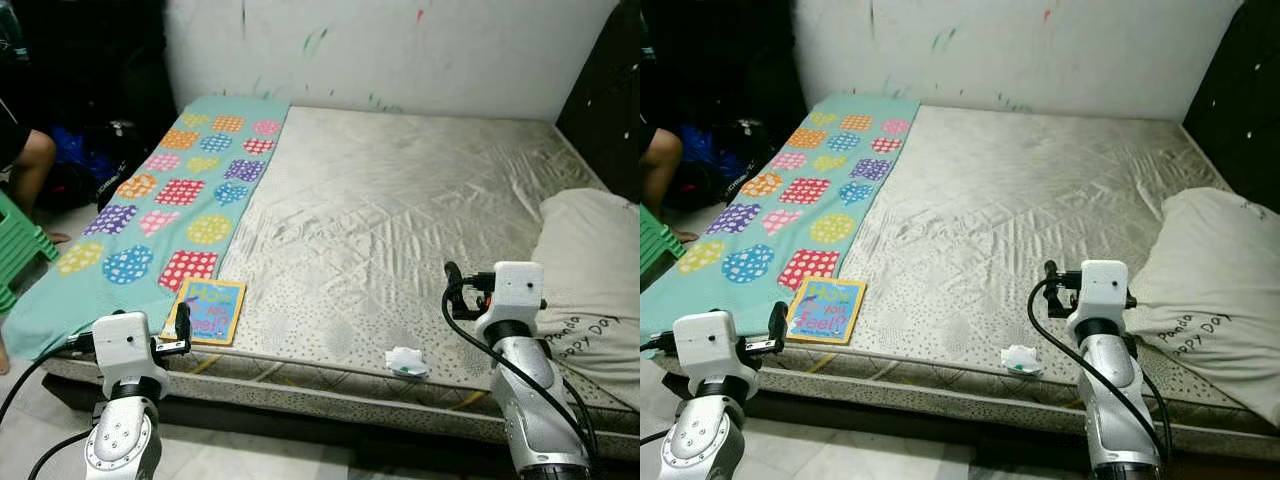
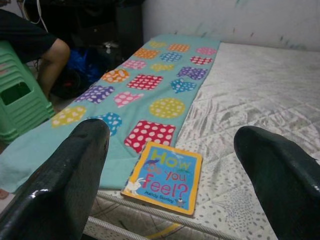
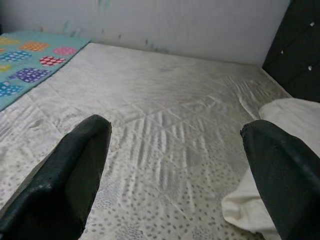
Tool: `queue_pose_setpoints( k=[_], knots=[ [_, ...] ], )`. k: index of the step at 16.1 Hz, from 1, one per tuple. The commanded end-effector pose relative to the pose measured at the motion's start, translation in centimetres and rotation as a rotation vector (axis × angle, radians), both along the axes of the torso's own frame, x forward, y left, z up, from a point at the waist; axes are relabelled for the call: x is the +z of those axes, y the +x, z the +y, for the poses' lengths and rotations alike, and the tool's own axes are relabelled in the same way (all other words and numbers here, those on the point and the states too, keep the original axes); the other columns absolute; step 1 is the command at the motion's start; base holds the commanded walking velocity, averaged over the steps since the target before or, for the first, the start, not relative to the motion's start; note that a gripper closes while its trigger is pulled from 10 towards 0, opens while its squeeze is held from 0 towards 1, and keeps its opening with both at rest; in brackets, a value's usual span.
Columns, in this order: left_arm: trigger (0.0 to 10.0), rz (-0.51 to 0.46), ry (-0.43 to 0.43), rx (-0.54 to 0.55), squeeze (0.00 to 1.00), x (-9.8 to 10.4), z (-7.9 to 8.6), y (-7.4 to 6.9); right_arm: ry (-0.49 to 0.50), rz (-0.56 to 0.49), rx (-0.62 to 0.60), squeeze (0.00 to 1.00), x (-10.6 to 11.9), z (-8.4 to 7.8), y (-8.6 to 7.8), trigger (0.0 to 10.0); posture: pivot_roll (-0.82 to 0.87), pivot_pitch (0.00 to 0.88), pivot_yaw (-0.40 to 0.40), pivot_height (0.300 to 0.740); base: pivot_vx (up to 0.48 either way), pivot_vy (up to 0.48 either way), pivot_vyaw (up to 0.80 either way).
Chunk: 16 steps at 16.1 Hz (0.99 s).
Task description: Clean up the room
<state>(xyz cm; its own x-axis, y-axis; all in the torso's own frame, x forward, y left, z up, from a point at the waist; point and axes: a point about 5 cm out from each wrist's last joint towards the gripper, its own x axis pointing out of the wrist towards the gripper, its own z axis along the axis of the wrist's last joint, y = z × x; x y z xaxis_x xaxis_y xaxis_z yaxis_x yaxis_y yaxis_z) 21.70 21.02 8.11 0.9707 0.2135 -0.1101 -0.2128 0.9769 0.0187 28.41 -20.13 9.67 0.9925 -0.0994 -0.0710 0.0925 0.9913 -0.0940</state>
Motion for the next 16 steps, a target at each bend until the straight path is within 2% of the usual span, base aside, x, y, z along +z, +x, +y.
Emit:
queue_pose_setpoints(
  k=[1, 5, 10, 13, 16],
  knots=[
    [10.0, 0.008, -0.017, -0.008, 0.0, -0.2, -0.1, 0.1, -0.004, -0.002, 0.025, 0.0, 0.0, 0.4, 0.2, 10.0, 0.0, 0.0, -0.048, 0.74, 0.0, 0.0, 0.0],
    [10.0, -0.011, -0.03, -0.027, 0.0, 0.1, -0.8, 0.8, 0.011, -0.016, 0.074, 0.0, 0.0, 1.0, 0.3, 10.0, 0.0, 0.0, -0.055, 0.74, 0.0, 0.0, 0.0],
    [10.0, -0.007, -0.026, -0.044, 0.0, -0.1, -1.1, 0.7, 0.007, -0.018, 0.086, 0.0, 0.0, 1.0, 0.4, 10.0, 0.0, 0.0, -0.06, 0.74, 0.0, 0.0, 0.0],
    [10.0, -0.009, -0.051, -0.043, 0.0, -0.1, -1.1, 0.6, 0.011, -0.017, 0.092, 0.0, 0.0, 1.2, 0.3, 10.0, 0.0, 0.0, -0.06, 0.74, 0.0, 0.0, 0.0],
    [10.0, -0.001, -0.054, -0.041, 0.0, -0.1, -1.1, 0.6, 0.015, -0.013, 0.095, 0.0, -0.1, 1.2, 0.1, 10.0, 0.0, 0.0, -0.059, 0.74, 0.0, 0.315, 0.0]
  ],
)
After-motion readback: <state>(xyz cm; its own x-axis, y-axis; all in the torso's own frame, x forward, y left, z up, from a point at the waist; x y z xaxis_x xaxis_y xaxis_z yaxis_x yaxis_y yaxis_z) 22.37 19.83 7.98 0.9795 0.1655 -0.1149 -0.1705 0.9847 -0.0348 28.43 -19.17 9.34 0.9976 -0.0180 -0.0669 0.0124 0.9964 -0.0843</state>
